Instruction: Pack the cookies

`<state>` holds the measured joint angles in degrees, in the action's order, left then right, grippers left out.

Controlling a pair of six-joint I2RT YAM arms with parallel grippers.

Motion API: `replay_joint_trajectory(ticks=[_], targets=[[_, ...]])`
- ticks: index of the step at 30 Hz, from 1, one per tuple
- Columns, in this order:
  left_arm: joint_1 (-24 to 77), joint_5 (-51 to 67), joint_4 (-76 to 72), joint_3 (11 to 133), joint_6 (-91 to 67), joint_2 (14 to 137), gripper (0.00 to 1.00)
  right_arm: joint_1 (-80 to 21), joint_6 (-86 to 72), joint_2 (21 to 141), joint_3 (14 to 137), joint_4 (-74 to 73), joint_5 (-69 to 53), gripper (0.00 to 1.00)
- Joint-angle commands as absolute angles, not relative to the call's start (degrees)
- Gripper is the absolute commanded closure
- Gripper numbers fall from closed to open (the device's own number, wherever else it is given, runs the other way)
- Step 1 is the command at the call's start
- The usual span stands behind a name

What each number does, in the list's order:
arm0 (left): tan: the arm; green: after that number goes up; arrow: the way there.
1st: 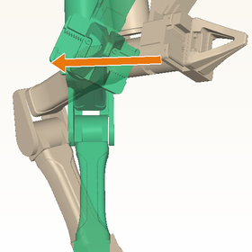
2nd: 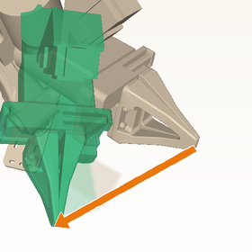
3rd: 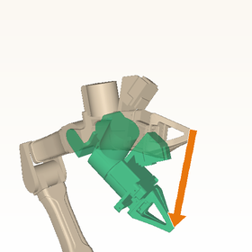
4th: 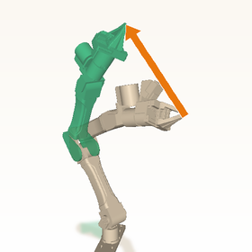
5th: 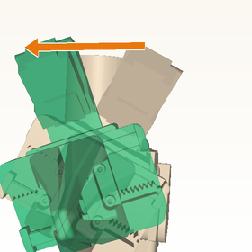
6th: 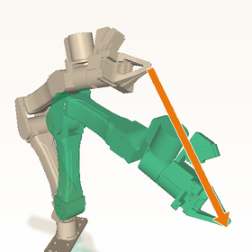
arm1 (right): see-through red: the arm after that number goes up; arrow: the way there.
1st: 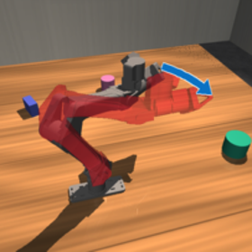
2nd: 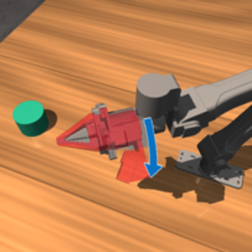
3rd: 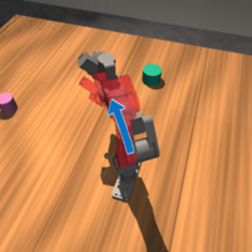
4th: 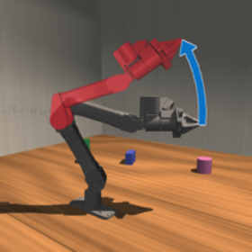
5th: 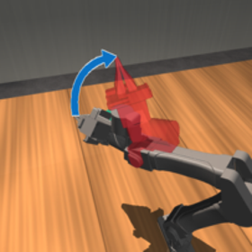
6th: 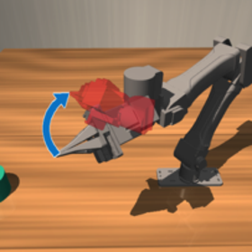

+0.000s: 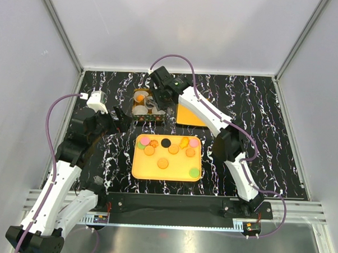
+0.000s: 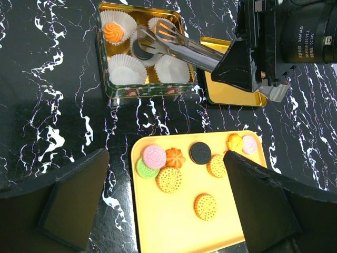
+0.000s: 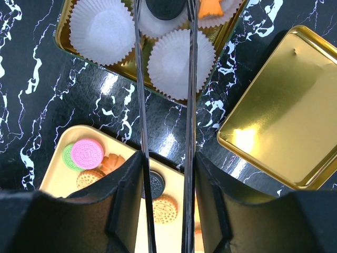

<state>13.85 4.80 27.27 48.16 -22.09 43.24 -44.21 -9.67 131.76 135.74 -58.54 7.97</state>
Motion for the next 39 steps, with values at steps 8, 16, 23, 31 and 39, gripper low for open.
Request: replay_joint_trajectory(ticks=[8, 16, 23, 31, 39], targets=[[13.4, 5.6, 24.3, 47.9, -22.1, 42.9, 0.01, -44.2, -9.3, 129.5, 139.4, -58.9, 7.9, 0.50], [13.4, 5.3, 24.3, 48.0, -22.1, 42.9, 0.01, -44.4, -11.5, 113.4, 127.9, -61.3, 6.5, 0.53], [13.2, 6.0, 24.2, 48.1, -22.2, 43.4, 0.01, -48.4, -16.1, 93.9, 107.2, -61.8, 6.9, 0.53], [13.0, 6.3, 24.1, 48.0, -22.2, 43.5, 0.01, -54.7, -20.2, 88.2, 93.8, -63.9, 6.7, 0.53], [13.0, 6.1, 24.2, 48.0, -22.2, 43.7, 0.01, -58.8, -21.4, 86.9, 88.7, -65.4, 3.8, 0.53]])
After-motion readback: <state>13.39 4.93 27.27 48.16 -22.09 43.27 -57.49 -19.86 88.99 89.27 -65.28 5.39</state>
